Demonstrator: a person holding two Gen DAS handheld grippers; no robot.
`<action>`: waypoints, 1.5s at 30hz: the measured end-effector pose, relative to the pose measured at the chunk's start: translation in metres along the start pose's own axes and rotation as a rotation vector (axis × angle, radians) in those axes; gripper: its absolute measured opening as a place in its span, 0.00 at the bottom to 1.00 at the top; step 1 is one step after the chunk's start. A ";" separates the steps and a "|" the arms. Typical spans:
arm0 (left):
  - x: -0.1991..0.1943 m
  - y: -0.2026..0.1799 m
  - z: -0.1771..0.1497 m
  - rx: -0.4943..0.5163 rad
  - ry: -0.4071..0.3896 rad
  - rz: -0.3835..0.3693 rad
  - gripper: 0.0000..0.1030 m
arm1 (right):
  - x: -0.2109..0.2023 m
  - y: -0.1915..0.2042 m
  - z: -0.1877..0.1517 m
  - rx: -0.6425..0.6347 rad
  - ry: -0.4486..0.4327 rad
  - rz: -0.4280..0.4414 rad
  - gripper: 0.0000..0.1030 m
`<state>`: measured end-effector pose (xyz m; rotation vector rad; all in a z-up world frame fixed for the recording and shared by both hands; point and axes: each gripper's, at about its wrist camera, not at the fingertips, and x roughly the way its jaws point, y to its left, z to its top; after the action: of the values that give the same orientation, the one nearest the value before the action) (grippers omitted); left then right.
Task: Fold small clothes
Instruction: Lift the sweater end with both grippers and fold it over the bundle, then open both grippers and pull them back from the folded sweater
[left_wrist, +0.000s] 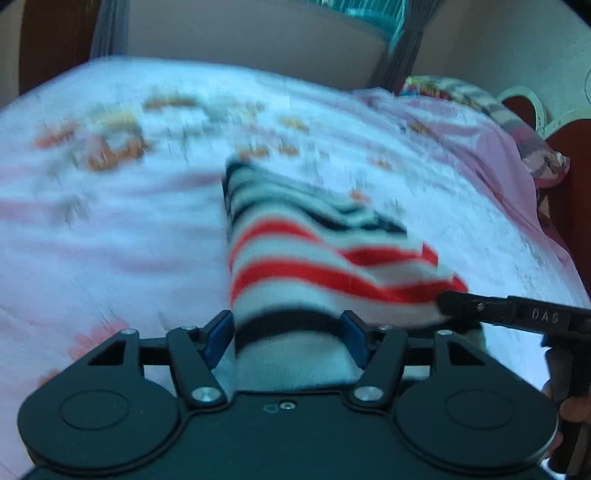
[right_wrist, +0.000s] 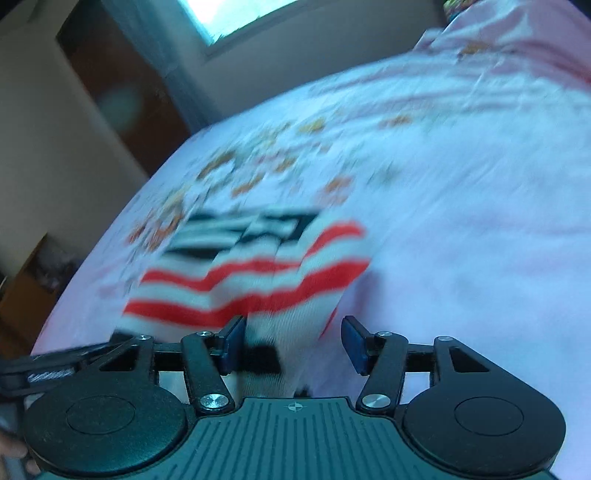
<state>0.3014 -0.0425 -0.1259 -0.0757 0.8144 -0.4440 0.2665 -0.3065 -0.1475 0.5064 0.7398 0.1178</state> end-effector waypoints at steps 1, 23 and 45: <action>-0.006 -0.004 0.006 0.015 -0.033 0.007 0.52 | -0.004 0.003 0.006 -0.015 -0.029 -0.027 0.54; 0.045 -0.010 0.024 0.006 0.051 0.153 0.66 | 0.041 0.054 0.012 -0.251 0.007 -0.125 0.52; -0.022 -0.052 -0.042 0.078 0.060 0.207 0.90 | -0.054 0.063 -0.079 -0.185 0.014 -0.172 0.73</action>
<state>0.2399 -0.0762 -0.1275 0.0941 0.8532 -0.2830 0.1783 -0.2348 -0.1328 0.2648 0.7743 0.0286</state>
